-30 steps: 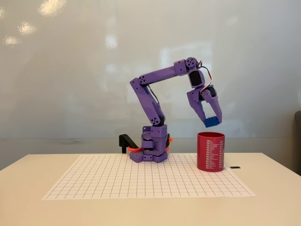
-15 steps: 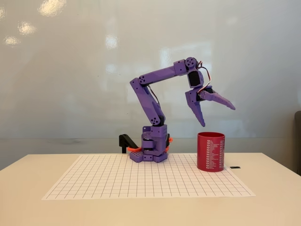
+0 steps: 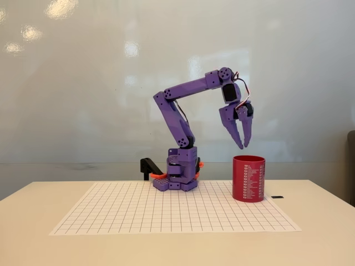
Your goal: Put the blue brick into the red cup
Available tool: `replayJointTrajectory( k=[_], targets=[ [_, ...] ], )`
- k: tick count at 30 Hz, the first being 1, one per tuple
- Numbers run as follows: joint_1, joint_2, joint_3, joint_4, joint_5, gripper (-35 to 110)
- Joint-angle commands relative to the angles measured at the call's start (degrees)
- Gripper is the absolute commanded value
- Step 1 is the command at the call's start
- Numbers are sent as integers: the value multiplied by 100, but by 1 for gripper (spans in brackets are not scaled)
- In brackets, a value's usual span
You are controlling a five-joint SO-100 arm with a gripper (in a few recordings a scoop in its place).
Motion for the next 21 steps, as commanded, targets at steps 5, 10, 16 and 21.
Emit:
replayJointTrajectory(
  k=[5,10,16,21],
  targets=[
    [1828,-1345,-1151,-580,-835,-1],
    [3604,-1925,-2074,-1081,-536,-1],
    [5484,-1222,-2531,-1134,-255,-1],
    [6416,123,-2408,-923,-246,-1]
  ],
)
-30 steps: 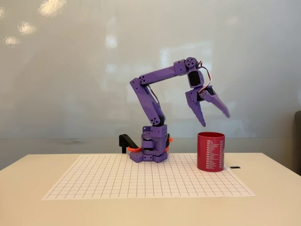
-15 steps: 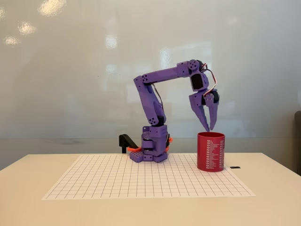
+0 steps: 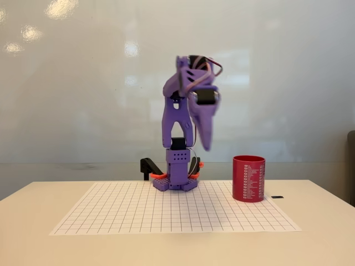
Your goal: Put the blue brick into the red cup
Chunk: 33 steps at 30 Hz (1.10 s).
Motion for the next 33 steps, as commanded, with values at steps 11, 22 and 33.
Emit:
replayJointTrajectory(
  k=[11,22,33],
  targets=[
    [1310,5019,220,1020,396,-1],
    [1354,7770,2812,870,466,-1],
    [1248,7884,6284,-853,571,-1]
  ],
)
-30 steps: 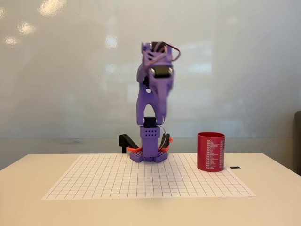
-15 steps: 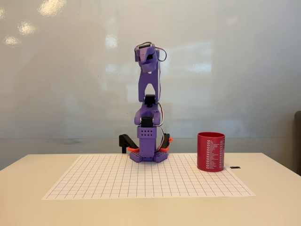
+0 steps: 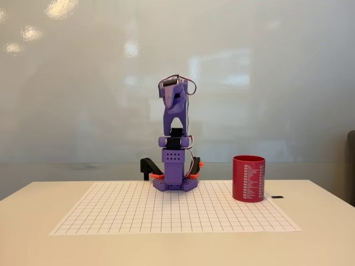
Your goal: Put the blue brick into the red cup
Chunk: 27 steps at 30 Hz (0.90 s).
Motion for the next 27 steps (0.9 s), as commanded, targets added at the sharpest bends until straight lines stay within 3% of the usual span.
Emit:
replayJointTrajectory(
  k=[1,8,27],
  targets=[
    [-35,9,1661,-826,44,-1],
    [-202,9,3788,-1274,-185,-1],
    [-211,9,3735,-870,-97,-1]
  ],
)
